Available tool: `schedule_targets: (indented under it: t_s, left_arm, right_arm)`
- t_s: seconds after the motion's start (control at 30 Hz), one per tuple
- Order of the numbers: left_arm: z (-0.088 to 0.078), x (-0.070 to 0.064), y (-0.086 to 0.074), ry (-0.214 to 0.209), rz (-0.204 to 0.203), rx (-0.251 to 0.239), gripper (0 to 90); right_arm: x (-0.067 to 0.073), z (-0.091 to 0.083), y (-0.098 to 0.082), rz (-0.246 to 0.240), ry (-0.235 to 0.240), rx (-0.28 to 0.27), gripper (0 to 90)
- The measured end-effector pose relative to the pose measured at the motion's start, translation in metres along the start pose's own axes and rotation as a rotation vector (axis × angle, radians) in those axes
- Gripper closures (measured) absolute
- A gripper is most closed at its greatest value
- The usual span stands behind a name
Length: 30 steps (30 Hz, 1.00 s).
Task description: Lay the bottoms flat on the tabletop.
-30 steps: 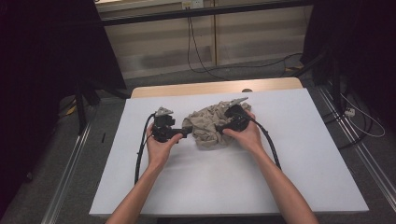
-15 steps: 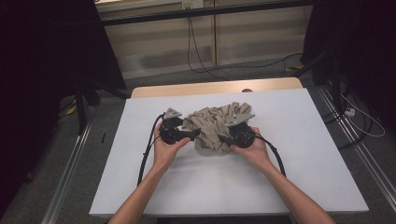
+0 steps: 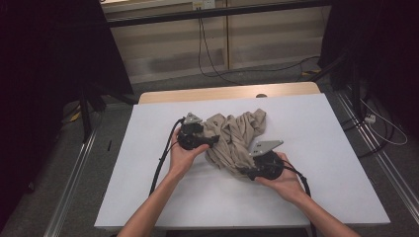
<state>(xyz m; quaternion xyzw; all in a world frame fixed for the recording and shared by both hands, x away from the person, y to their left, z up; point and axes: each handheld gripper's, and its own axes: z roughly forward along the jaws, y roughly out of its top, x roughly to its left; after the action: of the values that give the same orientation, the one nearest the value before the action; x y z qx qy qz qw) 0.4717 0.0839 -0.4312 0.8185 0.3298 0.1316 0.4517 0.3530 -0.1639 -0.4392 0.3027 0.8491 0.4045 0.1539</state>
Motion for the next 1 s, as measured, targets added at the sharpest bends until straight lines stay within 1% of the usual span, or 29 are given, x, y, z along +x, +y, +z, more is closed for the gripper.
schedule_targets:
  t_s: [0.03,0.07,0.1,0.13,0.17,0.2,0.23,0.27,0.3,0.33,0.37,0.4,0.43,0.47,0.5,0.53,0.57,0.6,0.63,0.67,0.7,0.73,0.77,0.8,0.9,0.93,0.97,1.0]
  left_arm:
    - [0.009,-0.003,0.001,-0.006,-0.001,0.032,31.7]
    - [0.009,-0.003,0.001,-0.006,-0.001,0.032,37.5]
    - [0.013,-0.004,0.0,-0.009,-0.003,0.046,37.5]
    - [0.018,-0.009,-0.004,-0.028,-0.007,0.078,54.7]
    - [0.018,-0.009,-0.004,-0.028,-0.007,0.078,62.8]
    - [0.018,-0.011,-0.005,-0.037,0.016,0.087,71.7]
    - [0.016,-0.013,-0.006,-0.04,0.037,0.084,77.9]
    - [0.011,-0.014,-0.007,-0.056,0.037,0.081,77.9]
    - [0.007,-0.016,-0.007,-0.087,0.022,0.071,80.3]
    - [0.002,-0.017,-0.007,-0.106,0.032,0.07,81.3]
    - [-0.004,-0.018,-0.008,-0.118,0.045,0.072,81.9]
    - [-0.014,-0.021,-0.011,-0.144,0.052,0.07,82.6]
    - [-0.019,-0.023,-0.014,-0.156,0.057,0.076,82.7]
    - [-0.023,-0.025,-0.018,-0.16,0.057,0.076,82.8]
    - [-0.026,-0.026,-0.022,-0.174,0.06,0.083,83.0]
    - [-0.026,-0.026,-0.022,-0.174,0.06,0.083,83.2]
    - [-0.028,-0.027,-0.027,-0.185,0.062,0.086,83.3]
    - [-0.031,-0.028,-0.03,-0.188,0.069,0.101,83.3]
    - [-0.037,-0.029,-0.037,-0.211,0.059,0.112,83.5]
    - [-0.037,-0.029,-0.037,-0.211,0.059,0.112,83.5]
    - [-0.04,-0.029,-0.04,-0.221,0.059,0.118,83.5]
    - [-0.043,-0.03,-0.043,-0.223,0.06,0.122,83.5]
    - [-0.046,-0.031,-0.046,-0.232,0.056,0.127,83.5]
    - [-0.05,-0.032,-0.05,-0.244,0.053,0.129,83.5]
    - [-0.062,-0.04,-0.061,-0.267,0.066,0.143,83.5]
    - [-0.066,-0.042,-0.064,-0.275,0.063,0.146,83.5]
    - [-0.069,-0.045,-0.067,-0.283,0.063,0.147,83.5]
    - [-0.073,-0.048,-0.07,-0.294,0.068,0.152,83.5]
  right_arm:
    - [-0.008,-0.004,0.004,0.038,-0.047,-0.059,34.6]
    - [-0.008,-0.004,0.004,0.038,-0.047,-0.059,34.6]
    - [-0.012,-0.005,0.007,0.052,-0.065,-0.069,30.4]
    - [-0.021,-0.003,0.014,0.08,-0.105,-0.101,28.7]
    - [-0.025,-0.001,0.018,0.094,-0.116,-0.105,28.0]
    - [-0.03,0.002,0.021,0.103,-0.129,-0.103,27.4]
    - [-0.034,0.005,0.025,0.108,-0.15,-0.109,27.0]
    - [-0.034,0.005,0.025,0.108,-0.15,-0.109,27.0]
    - [-0.038,0.009,0.029,0.121,-0.157,-0.116,26.7]
    - [-0.042,0.013,0.032,0.14,-0.153,-0.122,26.6]
    - [-0.045,0.018,0.036,0.146,-0.152,-0.121,26.3]
    - [-0.049,0.029,0.042,0.13,-0.167,-0.1,26.1]
    - [-0.051,0.034,0.044,0.128,-0.175,-0.085,25.9]
    - [-0.053,0.04,0.045,0.136,-0.18,-0.076,25.9]
    - [-0.055,0.045,0.044,0.14,-0.184,-0.068,26.9]
    - [-0.057,0.05,0.043,0.144,-0.192,-0.057,30.0]
    - [-0.058,0.054,0.04,0.154,-0.185,-0.043,39.7]
    - [-0.058,0.054,0.04,0.154,-0.185,-0.043,39.7]
    - [-0.057,0.058,0.034,0.147,-0.137,-0.013,62.6]
    - [-0.057,0.058,0.034,0.147,-0.137,-0.013,62.6]
    - [-0.053,0.058,0.031,0.135,-0.131,-0.011,74.8]
    - [-0.049,0.056,0.029,0.124,-0.111,-0.014,79.8]
    - [-0.045,0.052,0.026,0.115,-0.092,-0.018,82.2]
    - [-0.04,0.047,0.024,0.104,-0.069,-0.023,83.2]
    - [-0.025,0.028,0.014,0.067,-0.031,-0.021,83.9]
    - [-0.015,0.014,0.007,0.057,-0.007,-0.034,83.8]
    - [-0.009,0.007,0.003,0.052,0.001,-0.034,83.8]
    - [-0.009,0.007,0.003,0.052,0.001,-0.034,83.8]
